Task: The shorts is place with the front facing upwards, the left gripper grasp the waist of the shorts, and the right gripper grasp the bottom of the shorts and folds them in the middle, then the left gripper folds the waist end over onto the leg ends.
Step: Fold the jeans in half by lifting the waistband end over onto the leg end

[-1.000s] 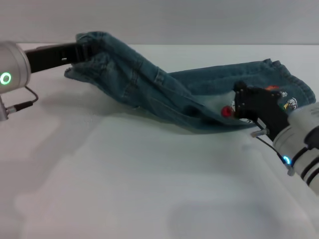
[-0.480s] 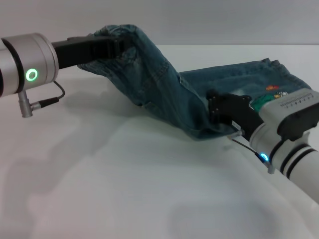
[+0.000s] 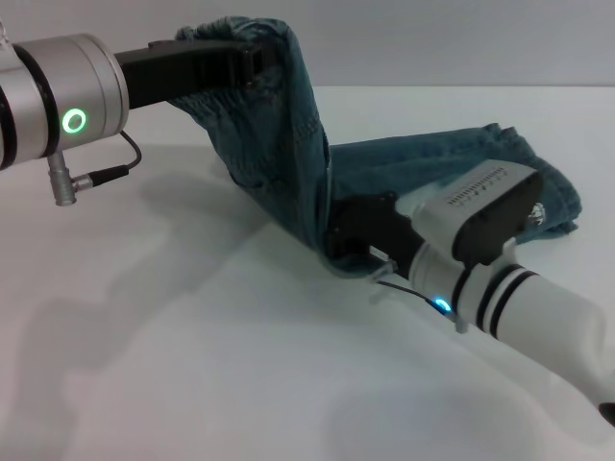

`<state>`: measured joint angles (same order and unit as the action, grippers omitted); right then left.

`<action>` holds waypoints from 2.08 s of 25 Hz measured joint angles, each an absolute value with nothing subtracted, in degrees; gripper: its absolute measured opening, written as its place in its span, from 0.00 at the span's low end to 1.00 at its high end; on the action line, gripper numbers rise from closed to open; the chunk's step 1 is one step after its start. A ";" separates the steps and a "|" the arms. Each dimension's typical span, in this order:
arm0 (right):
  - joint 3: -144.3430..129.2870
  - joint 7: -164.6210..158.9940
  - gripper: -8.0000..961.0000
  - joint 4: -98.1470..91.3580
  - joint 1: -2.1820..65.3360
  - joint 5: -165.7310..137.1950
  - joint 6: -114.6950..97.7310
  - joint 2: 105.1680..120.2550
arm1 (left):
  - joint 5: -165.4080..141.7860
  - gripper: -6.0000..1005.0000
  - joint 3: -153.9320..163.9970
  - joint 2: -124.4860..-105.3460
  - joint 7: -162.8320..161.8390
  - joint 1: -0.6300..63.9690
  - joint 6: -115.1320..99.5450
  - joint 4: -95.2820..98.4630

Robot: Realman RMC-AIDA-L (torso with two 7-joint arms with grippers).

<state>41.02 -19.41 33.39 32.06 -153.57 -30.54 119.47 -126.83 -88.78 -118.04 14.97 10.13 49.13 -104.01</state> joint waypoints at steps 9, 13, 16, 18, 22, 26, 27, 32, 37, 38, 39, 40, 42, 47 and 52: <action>37.99 -21.16 0.01 33.65 35.36 -153.49 -29.84 119.72 | -126.74 0.09 -88.19 -118.03 15.26 10.12 49.12 -105.13; 41.89 -20.85 0.01 33.86 31.16 -153.51 -31.73 119.30 | -126.72 0.09 -88.51 -118.00 15.61 9.57 49.13 -105.22; 47.35 -19.73 0.01 33.76 26.79 -153.73 -34.80 118.80 | -126.67 0.09 -88.66 -117.98 15.63 9.40 49.13 -105.65; 50.72 -18.47 0.01 33.46 24.97 -153.76 -35.62 118.65 | -126.62 0.09 -88.81 -117.97 15.64 9.55 49.13 -105.94; 55.00 -17.66 0.01 30.93 24.26 -153.81 -35.66 118.60 | -126.59 0.09 -88.95 -117.95 15.64 10.39 49.13 -106.47; 55.17 -18.00 0.01 27.89 26.19 -153.72 -35.33 119.02 | -126.03 0.09 -88.95 -117.99 15.68 11.12 49.13 -107.46; 54.80 -18.04 0.01 27.47 26.74 -153.69 -35.25 119.16 | -125.94 0.09 -88.95 -118.00 15.70 11.34 49.13 -107.58; 50.07 -21.61 0.01 27.14 29.61 -153.66 -35.08 119.44 | -125.44 0.09 -88.68 -118.02 15.73 12.09 48.83 -107.60; 43.94 -26.87 0.01 27.88 32.53 -153.69 -35.06 119.41 | -125.19 0.09 -88.58 -118.04 15.88 12.87 48.64 -106.77; 43.02 -27.62 0.01 28.17 32.93 -153.72 -35.06 119.41 | -125.19 0.09 -88.68 -118.04 15.88 12.88 48.64 -106.58; 41.93 -28.41 0.01 28.55 33.46 -153.78 -35.06 119.42 | -125.19 0.09 -88.78 -118.04 15.89 12.88 48.64 -106.47; 40.94 -29.01 0.01 28.96 33.97 -153.84 -35.06 119.42 | -125.19 0.09 -88.87 -118.04 15.89 12.89 48.63 -106.41; 39.38 -29.38 0.01 29.80 34.88 -153.91 -35.05 119.43 | -125.19 0.09 -88.92 -118.04 15.90 12.90 48.62 -106.24; 37.70 -29.44 0.01 31.40 36.87 -153.91 -34.02 119.49 | -125.19 0.09 -88.91 -118.04 15.91 12.91 48.54 -106.04; 36.36 -29.25 0.01 32.08 37.25 -153.91 -33.97 119.52 | -125.21 0.09 -88.80 -117.98 15.91 12.65 48.32 -106.00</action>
<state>36.36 -29.25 32.08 37.25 -153.91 -33.97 119.52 -125.21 -88.80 -117.98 15.91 12.65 48.32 -106.00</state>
